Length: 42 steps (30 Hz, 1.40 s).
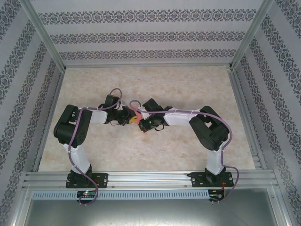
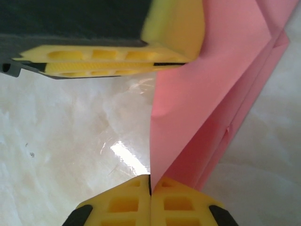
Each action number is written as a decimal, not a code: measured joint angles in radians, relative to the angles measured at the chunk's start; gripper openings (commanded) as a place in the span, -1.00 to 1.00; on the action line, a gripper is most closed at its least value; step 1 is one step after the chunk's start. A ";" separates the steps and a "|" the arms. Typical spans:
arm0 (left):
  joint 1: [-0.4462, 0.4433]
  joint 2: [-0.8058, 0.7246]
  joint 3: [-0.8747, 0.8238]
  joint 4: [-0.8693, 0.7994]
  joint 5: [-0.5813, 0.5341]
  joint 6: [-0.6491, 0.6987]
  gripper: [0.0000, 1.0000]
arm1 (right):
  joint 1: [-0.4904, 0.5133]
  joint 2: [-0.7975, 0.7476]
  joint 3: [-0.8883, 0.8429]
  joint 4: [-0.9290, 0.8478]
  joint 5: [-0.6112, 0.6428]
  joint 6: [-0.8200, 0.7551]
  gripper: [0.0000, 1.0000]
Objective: Fold a paper plane with a square sheet of paper (pick it up from the middle)
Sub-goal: Fold the wing for the fifth time at the center of the table.
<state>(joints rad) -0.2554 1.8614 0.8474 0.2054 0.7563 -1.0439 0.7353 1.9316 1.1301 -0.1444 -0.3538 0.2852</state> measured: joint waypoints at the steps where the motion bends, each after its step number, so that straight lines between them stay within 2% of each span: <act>1: 0.000 -0.003 0.002 -0.004 -0.001 0.005 -0.55 | -0.010 0.000 -0.012 0.019 -0.020 0.007 -1.00; 10: 0.000 -0.119 -0.023 0.024 0.000 0.046 -0.49 | -0.100 -0.001 -0.114 0.200 -0.219 0.156 -1.00; 19: -0.001 -0.125 -0.122 0.130 0.023 0.048 -0.50 | -0.158 0.008 -0.186 0.417 -0.374 0.369 -1.00; 27: -0.015 -0.080 -0.121 0.213 0.044 0.048 -0.52 | -0.164 0.056 -0.185 0.448 -0.423 0.440 -1.00; 42: -0.026 -0.004 -0.102 0.228 0.047 0.053 -0.60 | -0.171 0.087 -0.152 0.402 -0.441 0.464 -1.00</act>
<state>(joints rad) -0.2817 1.8576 0.7452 0.4335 0.8032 -0.9913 0.5648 2.0190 0.9779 0.2573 -0.7952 0.7494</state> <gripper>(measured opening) 0.206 0.037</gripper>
